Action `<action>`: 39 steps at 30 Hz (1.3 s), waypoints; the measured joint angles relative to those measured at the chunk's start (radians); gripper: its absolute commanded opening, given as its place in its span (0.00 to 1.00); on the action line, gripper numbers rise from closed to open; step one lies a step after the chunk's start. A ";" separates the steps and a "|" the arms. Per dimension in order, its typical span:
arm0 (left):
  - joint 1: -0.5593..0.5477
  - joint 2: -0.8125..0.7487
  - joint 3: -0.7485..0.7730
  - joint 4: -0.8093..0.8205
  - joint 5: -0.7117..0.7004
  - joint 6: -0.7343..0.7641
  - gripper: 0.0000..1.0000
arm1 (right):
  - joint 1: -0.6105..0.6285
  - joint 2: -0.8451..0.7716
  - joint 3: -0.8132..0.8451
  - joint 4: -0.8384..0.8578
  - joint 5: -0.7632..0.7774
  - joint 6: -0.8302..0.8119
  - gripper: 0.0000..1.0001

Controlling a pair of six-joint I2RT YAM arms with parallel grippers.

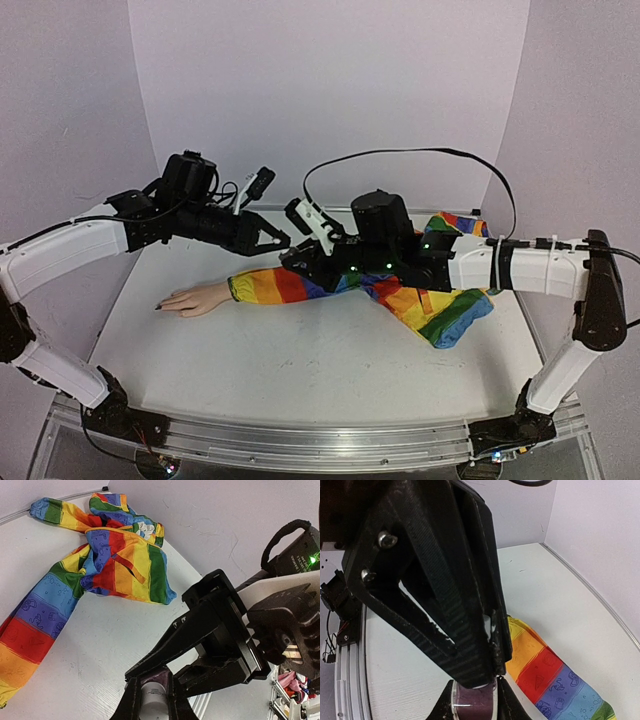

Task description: Paint the nails

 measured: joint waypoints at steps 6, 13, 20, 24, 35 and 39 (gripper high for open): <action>-0.014 -0.010 -0.003 -0.018 0.011 0.120 0.00 | -0.014 0.000 0.000 -0.011 -0.094 0.005 0.00; -0.049 -0.119 -0.066 -0.045 0.224 0.348 0.00 | -0.074 0.014 0.022 -0.024 -0.673 0.043 0.00; -0.072 -0.158 -0.070 -0.034 0.317 0.438 0.09 | -0.067 0.026 0.046 -0.009 -0.839 0.085 0.00; -0.072 -0.172 -0.070 -0.034 0.288 0.422 0.62 | -0.065 0.025 0.044 0.013 -0.803 0.071 0.00; -0.072 -0.211 -0.063 -0.045 0.101 0.301 0.60 | -0.061 0.018 0.017 0.020 -0.528 0.026 0.00; -0.072 -0.188 -0.042 -0.064 0.084 0.297 0.62 | -0.057 0.016 0.009 0.024 -0.489 0.021 0.00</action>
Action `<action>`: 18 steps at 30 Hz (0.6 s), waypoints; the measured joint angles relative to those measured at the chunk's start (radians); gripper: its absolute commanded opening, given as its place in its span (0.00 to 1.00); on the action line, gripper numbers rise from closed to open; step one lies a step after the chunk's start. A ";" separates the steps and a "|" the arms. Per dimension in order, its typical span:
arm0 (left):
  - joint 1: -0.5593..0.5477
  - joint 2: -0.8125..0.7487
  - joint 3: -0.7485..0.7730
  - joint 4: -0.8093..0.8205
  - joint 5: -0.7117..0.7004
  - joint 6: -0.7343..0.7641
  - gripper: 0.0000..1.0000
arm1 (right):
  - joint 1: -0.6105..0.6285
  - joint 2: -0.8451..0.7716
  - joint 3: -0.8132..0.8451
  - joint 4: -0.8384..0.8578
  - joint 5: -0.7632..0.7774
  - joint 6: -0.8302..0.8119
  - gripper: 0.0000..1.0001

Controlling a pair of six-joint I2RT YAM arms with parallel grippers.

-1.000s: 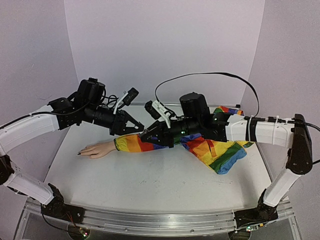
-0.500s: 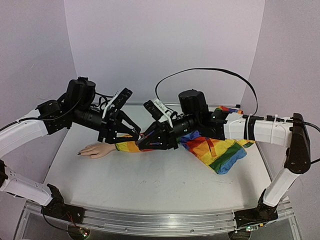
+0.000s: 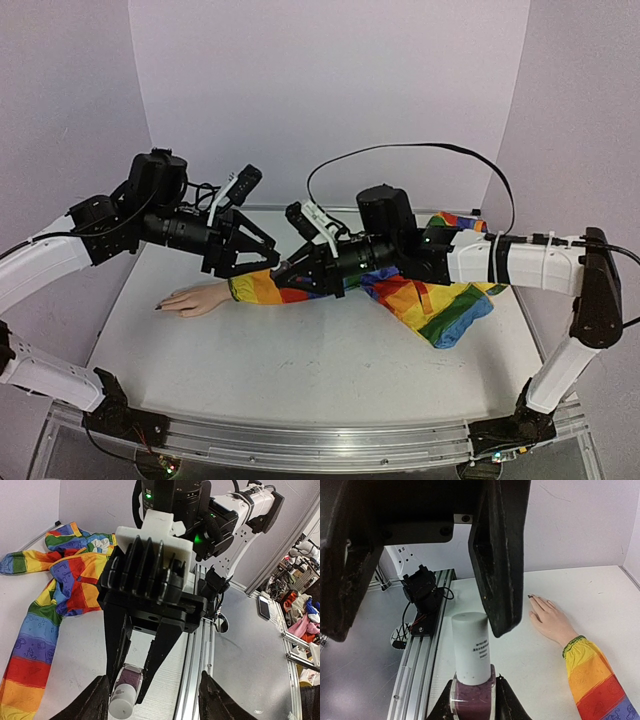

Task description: Paint the nails

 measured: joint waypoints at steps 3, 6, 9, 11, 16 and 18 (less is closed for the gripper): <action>0.000 0.022 0.020 -0.016 -0.006 0.000 0.63 | 0.001 -0.003 -0.003 0.001 0.020 -0.002 0.00; 0.000 0.042 0.030 -0.033 -0.019 -0.002 0.63 | 0.002 -0.010 -0.009 0.001 0.032 -0.003 0.00; 0.000 0.061 0.034 -0.048 -0.034 -0.008 0.52 | 0.003 -0.018 -0.013 0.001 0.044 -0.004 0.00; 0.000 0.064 0.035 -0.055 -0.041 -0.018 0.45 | 0.003 -0.020 -0.013 0.001 0.050 -0.004 0.00; 0.000 0.064 0.035 -0.064 -0.055 -0.017 0.27 | 0.005 -0.022 -0.017 0.003 0.060 -0.007 0.00; 0.002 0.064 0.035 -0.068 -0.059 -0.019 0.17 | 0.006 -0.022 -0.018 0.004 0.060 -0.007 0.00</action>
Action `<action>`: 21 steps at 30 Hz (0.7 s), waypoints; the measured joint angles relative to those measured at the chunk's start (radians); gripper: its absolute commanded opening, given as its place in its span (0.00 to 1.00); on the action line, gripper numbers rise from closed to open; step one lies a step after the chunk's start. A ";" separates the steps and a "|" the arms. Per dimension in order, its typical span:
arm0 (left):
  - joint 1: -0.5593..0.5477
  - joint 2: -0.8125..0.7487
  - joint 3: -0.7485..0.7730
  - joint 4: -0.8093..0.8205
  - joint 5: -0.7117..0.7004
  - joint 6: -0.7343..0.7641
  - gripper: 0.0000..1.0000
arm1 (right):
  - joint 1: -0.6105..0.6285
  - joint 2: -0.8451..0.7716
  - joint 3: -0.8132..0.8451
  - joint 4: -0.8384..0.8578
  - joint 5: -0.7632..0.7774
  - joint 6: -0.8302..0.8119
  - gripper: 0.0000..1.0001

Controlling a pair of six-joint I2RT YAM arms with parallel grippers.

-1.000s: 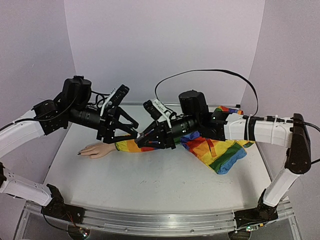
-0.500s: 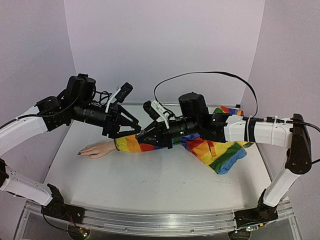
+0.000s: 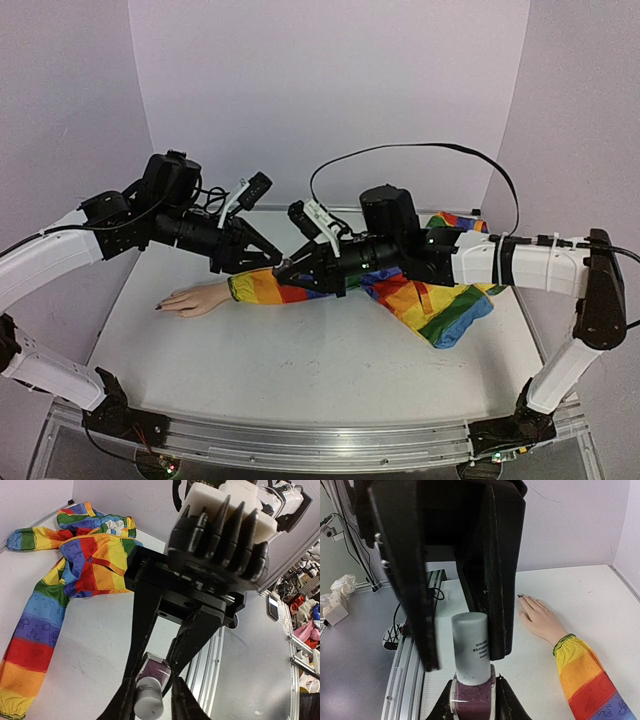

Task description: Paint the nails

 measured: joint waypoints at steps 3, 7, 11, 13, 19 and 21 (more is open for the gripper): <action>0.002 0.002 0.007 -0.012 -0.007 0.007 0.00 | 0.003 0.000 0.000 -0.001 0.001 -0.002 0.00; 0.002 0.004 0.011 -0.016 -0.028 0.011 0.00 | 0.005 -0.005 -0.004 0.002 0.034 -0.003 0.24; 0.000 0.016 0.012 -0.021 -0.105 0.008 0.00 | 0.017 -0.008 -0.018 0.010 0.171 0.006 0.65; -0.002 0.024 0.012 -0.035 -0.184 0.002 0.00 | 0.013 -0.010 -0.034 0.011 0.284 0.011 0.76; -0.002 0.060 0.002 -0.051 -0.404 -0.025 0.00 | -0.072 -0.051 -0.145 0.006 0.515 0.053 0.87; -0.005 0.069 -0.021 -0.049 -0.427 -0.040 0.00 | -0.116 -0.085 -0.185 0.003 0.580 0.078 0.90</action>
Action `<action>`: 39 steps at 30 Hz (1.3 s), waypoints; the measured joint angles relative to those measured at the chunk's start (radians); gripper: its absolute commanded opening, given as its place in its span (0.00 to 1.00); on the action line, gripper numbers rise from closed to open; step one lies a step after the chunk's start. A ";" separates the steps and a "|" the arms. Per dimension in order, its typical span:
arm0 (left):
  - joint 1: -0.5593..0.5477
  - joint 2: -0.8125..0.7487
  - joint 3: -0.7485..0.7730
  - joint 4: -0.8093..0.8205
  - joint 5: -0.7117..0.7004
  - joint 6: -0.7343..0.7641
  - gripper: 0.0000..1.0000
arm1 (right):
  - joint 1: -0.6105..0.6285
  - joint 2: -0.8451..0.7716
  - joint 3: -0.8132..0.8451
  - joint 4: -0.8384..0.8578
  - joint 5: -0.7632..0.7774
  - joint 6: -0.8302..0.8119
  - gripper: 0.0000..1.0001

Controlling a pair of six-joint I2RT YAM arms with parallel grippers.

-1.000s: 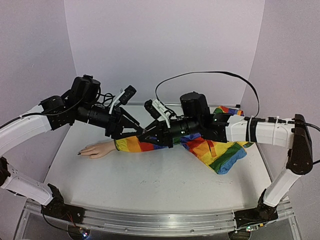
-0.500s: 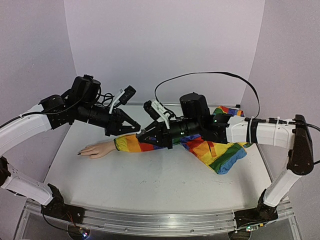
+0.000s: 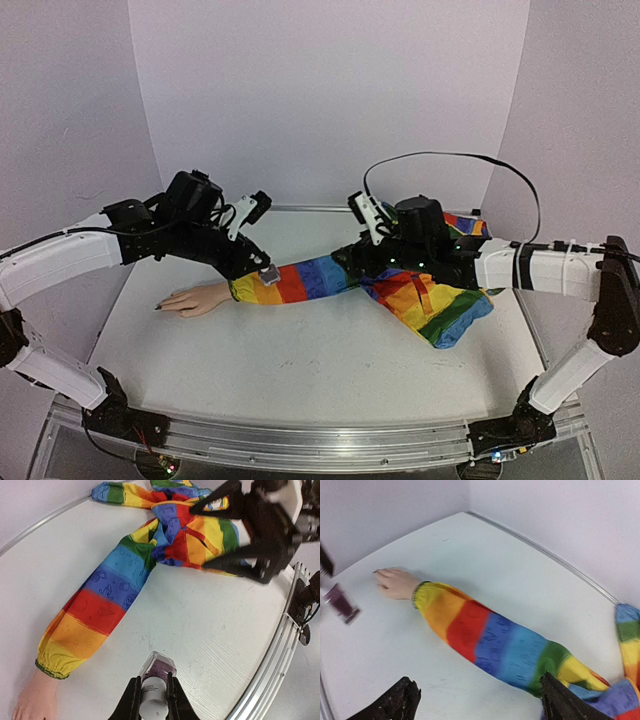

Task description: Paint the nails

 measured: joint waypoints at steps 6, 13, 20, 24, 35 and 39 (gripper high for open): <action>-0.108 0.040 -0.097 0.003 -0.048 -0.041 0.00 | -0.105 -0.146 -0.077 0.002 0.160 0.062 0.98; -0.303 0.140 -0.133 0.017 -0.071 -0.035 0.00 | -0.144 -0.270 -0.104 0.026 0.231 0.093 0.98; -0.425 0.283 -0.133 0.035 -0.113 -0.016 0.00 | -0.145 -0.270 -0.111 0.029 0.234 0.111 0.98; -0.476 0.342 -0.131 0.037 -0.143 0.013 0.00 | -0.145 -0.270 -0.117 0.029 0.234 0.116 0.98; -0.482 0.378 -0.138 0.106 -0.156 0.017 0.02 | -0.145 -0.270 -0.143 0.040 0.230 0.126 0.98; -0.482 0.385 -0.151 0.124 -0.167 0.006 0.08 | -0.145 -0.270 -0.146 0.048 0.231 0.126 0.98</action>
